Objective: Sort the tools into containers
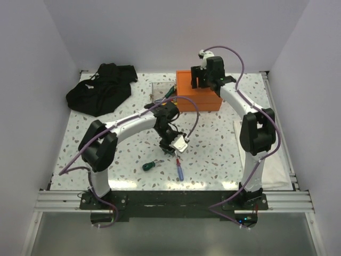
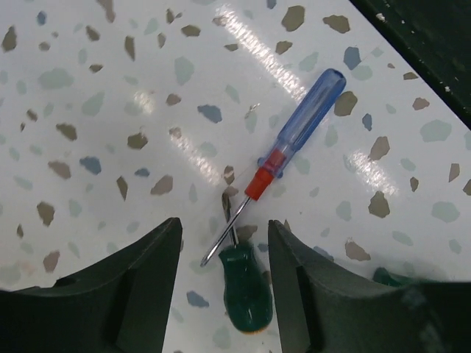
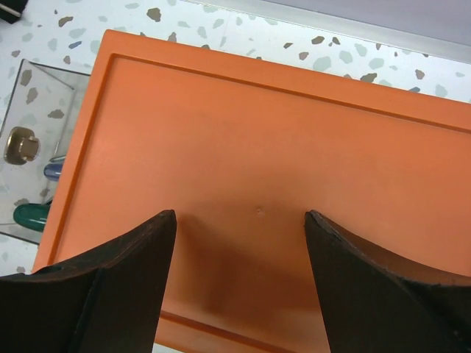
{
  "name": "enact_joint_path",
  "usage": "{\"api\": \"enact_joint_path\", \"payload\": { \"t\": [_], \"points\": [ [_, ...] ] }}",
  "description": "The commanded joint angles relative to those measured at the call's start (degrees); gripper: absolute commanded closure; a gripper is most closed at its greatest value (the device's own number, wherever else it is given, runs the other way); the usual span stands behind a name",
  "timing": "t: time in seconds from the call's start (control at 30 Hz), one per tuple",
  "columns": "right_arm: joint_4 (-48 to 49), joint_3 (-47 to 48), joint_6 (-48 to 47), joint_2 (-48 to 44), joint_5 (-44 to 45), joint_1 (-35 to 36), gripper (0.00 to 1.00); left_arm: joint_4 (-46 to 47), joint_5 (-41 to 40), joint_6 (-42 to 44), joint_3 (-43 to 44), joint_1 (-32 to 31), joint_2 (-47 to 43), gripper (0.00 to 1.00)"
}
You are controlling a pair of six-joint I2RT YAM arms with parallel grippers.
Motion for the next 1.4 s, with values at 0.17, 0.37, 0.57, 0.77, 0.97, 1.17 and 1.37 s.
{"api": "enact_joint_path", "payload": {
  "t": [0.17,0.37,0.57,0.77,0.97,1.17,1.37],
  "points": [
    [-2.4,1.0,5.6,1.8,-1.7,-0.6,0.26,-7.9,0.2,16.2,3.8,-8.7,7.6,0.49],
    [-3.0,3.2,6.5,3.3,-2.2,-0.8,0.26,-8.4,-2.5,17.7,2.7,-10.5,10.2,0.57],
    [-2.6,2.6,6.6,2.7,-2.3,-0.8,0.25,-2.0,-2.6,14.5,0.9,-10.5,10.3,0.69],
    [-3.2,1.8,4.9,1.7,-1.5,-0.8,0.25,-4.9,-0.1,15.6,7.4,-8.3,11.1,0.92],
    [-3.0,0.1,3.8,0.0,-0.9,-1.0,0.25,-8.6,7.2,7.5,20.4,-2.9,10.9,1.00],
    [-2.7,-1.2,3.2,-1.4,-0.1,-1.3,0.24,-5.8,9.3,-3.2,21.6,2.2,6.7,1.00],
    [-3.0,-1.7,3.9,-1.4,-1.2,-1.8,0.24,8.3,8.5,-21.0,13.6,12.9,-0.4,1.00]
  ]
}}
